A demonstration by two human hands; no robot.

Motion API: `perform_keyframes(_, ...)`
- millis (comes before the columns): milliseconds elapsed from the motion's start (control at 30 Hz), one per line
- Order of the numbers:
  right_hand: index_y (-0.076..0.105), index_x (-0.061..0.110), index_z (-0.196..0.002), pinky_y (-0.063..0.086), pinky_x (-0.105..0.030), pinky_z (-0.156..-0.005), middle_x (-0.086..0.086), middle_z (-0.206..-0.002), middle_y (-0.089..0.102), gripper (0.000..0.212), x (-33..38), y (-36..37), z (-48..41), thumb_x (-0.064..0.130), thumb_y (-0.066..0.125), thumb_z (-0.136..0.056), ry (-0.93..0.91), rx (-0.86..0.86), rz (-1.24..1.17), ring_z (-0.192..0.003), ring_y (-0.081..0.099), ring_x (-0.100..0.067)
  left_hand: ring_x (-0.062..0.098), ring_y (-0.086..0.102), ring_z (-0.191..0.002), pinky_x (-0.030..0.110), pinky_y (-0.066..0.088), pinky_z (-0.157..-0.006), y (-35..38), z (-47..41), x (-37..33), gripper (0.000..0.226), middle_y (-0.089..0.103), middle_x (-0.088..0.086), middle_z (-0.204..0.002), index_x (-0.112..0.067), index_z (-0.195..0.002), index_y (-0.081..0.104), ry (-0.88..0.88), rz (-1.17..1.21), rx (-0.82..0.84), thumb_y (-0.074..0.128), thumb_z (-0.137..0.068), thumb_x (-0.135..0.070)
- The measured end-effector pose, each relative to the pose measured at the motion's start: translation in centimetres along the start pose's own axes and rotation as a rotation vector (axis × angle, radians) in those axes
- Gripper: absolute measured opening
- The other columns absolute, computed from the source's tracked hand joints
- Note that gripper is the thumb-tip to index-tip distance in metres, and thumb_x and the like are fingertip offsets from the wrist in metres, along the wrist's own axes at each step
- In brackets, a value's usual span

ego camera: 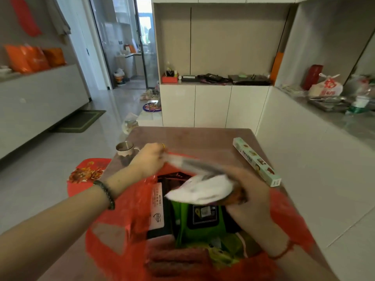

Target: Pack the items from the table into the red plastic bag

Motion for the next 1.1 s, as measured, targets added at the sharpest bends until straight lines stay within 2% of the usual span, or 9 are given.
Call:
perform_keyframes(200,0.07,0.016,-0.101,0.059,-0.028,-0.07,0.0,-0.095,0.075,0.054,-2.8,8.4,2.7,0.005,0.083,-0.049,-0.194,0.378,0.309,-0.085,0.071,-0.016,-0.005,0.051,-0.044,0.007,0.038,-0.052,-1.5,-0.9,0.2,0.023,0.054,-0.015,-0.04,-0.016,-0.062,0.058,-0.031,0.227,-0.002,0.063,-0.085,-0.017)
perform_keyframes(333,0.07,0.023,-0.101,0.055,-0.023,-0.054,0.008,-0.089,0.074,0.068,-8.2,8.6,1.9,0.01,0.088,-0.037,0.06,0.482,0.585,-0.072,0.07,-0.012,-0.015,0.053,-0.051,0.002,0.039,-0.054,-1.8,-1.0,-0.8,0.02,0.055,-0.015,-0.059,-0.021,-0.065,0.059,0.017,0.269,-0.004,0.066,-0.083,-0.018)
perform_keyframes(467,0.041,0.015,-0.133,0.044,-0.041,-0.091,-0.008,-0.133,0.052,0.048,-10.4,12.4,2.8,0.012,0.054,-0.087,0.179,0.769,0.798,-0.116,0.052,-0.03,-0.002,0.061,-0.065,0.012,0.046,-0.066,-1.7,-1.0,-1.5,0.02,0.066,-0.002,-0.069,-0.024,-0.065,0.061,0.07,0.268,0.007,0.067,-0.082,-0.017)
perform_keyframes(600,0.026,0.01,-0.14,0.028,-0.049,-0.108,-0.017,-0.145,0.032,0.061,-11.6,14.9,4.9,0.004,0.053,-0.086,0.257,1.092,0.841,-0.131,0.034,-0.035,0.005,0.059,-0.065,0.012,0.044,-0.064,-1.5,-0.8,-1.3,0.021,0.066,-0.006,-0.064,-0.002,-0.071,0.066,0.085,0.239,0.02,0.068,-0.081,-0.02)
perform_keyframes(667,0.019,0.014,-0.146,0.023,-0.047,-0.114,-0.012,-0.15,0.026,0.077,-11.3,14.5,5.4,0.007,0.06,-0.081,0.328,1.229,0.579,-0.137,0.027,-0.031,0.0,0.058,-0.06,0.012,0.044,-0.064,-1.6,-0.6,-1.5,0.013,0.062,-0.017,-0.055,-0.018,-0.068,0.066,0.109,0.258,0.038,0.068,-0.08,-0.022)
perform_keyframes(767,0.044,0.023,-0.135,0.042,-0.034,-0.106,0.007,-0.134,0.051,0.054,-9.1,11.0,1.7,0.02,0.062,-0.085,0.411,1.001,0.031,-0.122,0.049,-0.008,0.017,0.059,-0.061,0.021,0.048,-0.065,-1.3,-0.3,-2.3,0.016,0.066,0.013,-0.066,-0.036,-0.068,0.061,0.178,0.284,0.096,0.067,-0.079,-0.026)
perform_keyframes(833,0.048,0.03,-0.129,0.04,-0.023,-0.104,0.02,-0.127,0.051,0.043,-9.3,7.5,-0.5,0.023,0.059,-0.088,0.363,0.767,0.043,-0.117,0.048,0.002,0.016,0.051,-0.055,0.023,0.045,-0.059,-0.9,0.2,-2.8,0.012,0.058,0.013,-0.058,-0.039,-0.064,0.061,0.218,0.3,0.149,0.064,-0.075,-0.038)
perform_keyframes(967,0.063,0.029,-0.114,0.043,-0.016,-0.097,0.017,-0.117,0.061,0.028,-11.6,6.9,1.9,0.023,0.06,-0.087,0.295,1.065,0.164,-0.108,0.055,0.003,0.013,0.054,-0.051,0.029,0.049,-0.058,-0.1,0.2,-3.0,0.023,0.06,0.003,-0.055,-0.024,-0.073,0.07,0.225,0.325,0.25,0.061,-0.073,-0.045)
perform_keyframes(1100,0.068,0.012,-0.104,0.06,-0.028,-0.069,0.002,-0.082,0.074,0.02,-21.0,-0.2,-3.8,0.006,0.063,-0.085,0.765,0.304,-0.153,-0.065,0.069,-0.014,0.002,0.051,-0.045,0.017,0.042,-0.05,-0.6,-1.0,-2.7,0.039,0.059,-0.009,-0.05,-0.016,-0.08,0.073,0.227,0.347,0.233,0.06,-0.071,-0.052)
Point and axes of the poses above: each hand's wrist, its own z-axis away from the middle knuckle, its own y-axis out of the palm, x = y × z, the point moved 10 cm from there along -z, towards the middle knuckle
